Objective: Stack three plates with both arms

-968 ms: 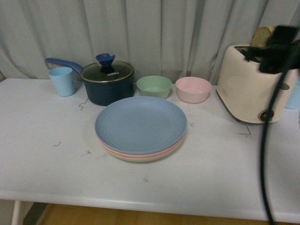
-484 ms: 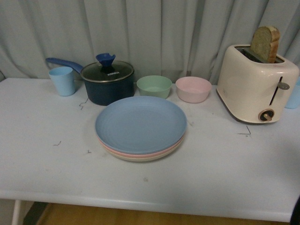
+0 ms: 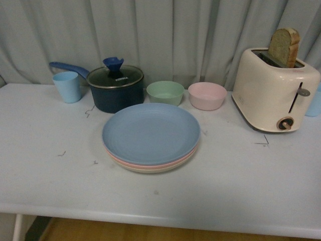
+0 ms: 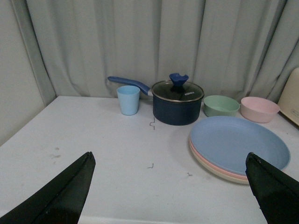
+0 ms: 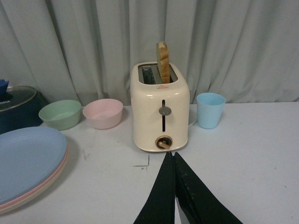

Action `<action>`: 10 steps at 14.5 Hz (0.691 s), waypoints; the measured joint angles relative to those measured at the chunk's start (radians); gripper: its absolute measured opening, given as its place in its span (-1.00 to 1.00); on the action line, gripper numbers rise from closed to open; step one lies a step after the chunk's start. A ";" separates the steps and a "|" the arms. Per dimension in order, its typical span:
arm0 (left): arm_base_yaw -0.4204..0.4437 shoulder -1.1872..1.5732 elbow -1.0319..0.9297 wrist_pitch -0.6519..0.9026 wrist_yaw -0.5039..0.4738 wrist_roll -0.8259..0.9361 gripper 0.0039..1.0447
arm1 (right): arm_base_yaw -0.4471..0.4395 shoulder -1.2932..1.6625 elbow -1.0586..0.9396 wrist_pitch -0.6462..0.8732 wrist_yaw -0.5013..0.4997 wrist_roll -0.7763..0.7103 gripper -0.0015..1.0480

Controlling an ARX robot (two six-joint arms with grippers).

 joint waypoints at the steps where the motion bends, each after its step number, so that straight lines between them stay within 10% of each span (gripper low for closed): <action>1: 0.000 0.000 0.000 0.000 0.000 0.000 0.88 | -0.009 -0.050 -0.017 -0.034 -0.001 0.000 -0.96; 10: 0.000 0.000 0.000 0.000 0.000 0.000 0.88 | -0.008 -0.544 -0.084 -0.442 -0.007 0.000 -0.96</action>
